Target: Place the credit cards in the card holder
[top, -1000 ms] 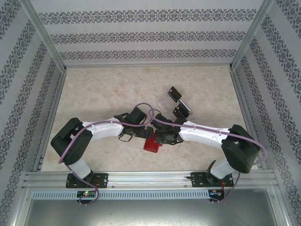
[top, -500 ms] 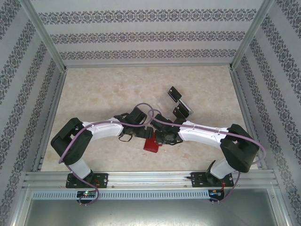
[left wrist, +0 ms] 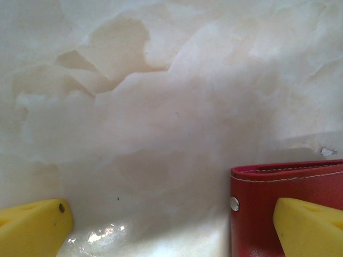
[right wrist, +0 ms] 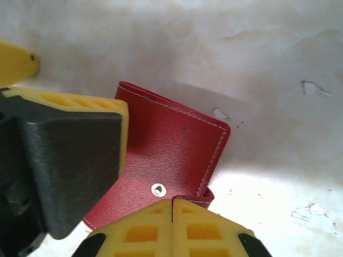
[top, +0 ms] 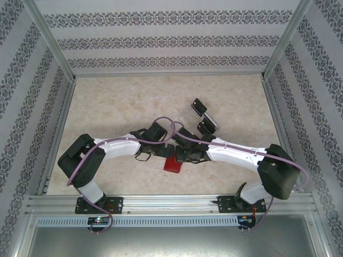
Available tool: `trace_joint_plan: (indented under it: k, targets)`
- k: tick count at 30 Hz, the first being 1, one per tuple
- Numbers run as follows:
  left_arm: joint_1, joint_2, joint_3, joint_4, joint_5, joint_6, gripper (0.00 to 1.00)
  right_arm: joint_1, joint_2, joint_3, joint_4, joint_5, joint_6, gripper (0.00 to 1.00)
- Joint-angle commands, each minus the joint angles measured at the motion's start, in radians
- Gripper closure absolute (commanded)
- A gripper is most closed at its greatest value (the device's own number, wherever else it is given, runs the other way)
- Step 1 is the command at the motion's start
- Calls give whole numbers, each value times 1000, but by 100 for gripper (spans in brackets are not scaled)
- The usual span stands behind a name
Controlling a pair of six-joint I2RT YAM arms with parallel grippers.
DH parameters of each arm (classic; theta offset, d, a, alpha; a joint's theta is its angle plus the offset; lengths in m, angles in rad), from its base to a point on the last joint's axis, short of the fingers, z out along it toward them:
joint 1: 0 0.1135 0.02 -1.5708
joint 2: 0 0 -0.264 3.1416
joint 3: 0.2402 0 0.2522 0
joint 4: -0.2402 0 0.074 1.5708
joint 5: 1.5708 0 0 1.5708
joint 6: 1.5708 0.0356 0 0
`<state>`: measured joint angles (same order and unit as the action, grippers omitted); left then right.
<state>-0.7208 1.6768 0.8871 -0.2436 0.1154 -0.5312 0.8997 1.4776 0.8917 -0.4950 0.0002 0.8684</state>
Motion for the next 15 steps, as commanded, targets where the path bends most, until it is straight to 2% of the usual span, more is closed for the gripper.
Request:
trace_joint_plan:
  k: [1, 15]
  targets:
    - [0, 64, -48, 42, -6, -7, 0, 8, 31, 3, 62, -31, 23, 100]
    - [0, 61, -57, 50, -2, -12, 0, 7, 127, -40, 140, -43, 56, 100]
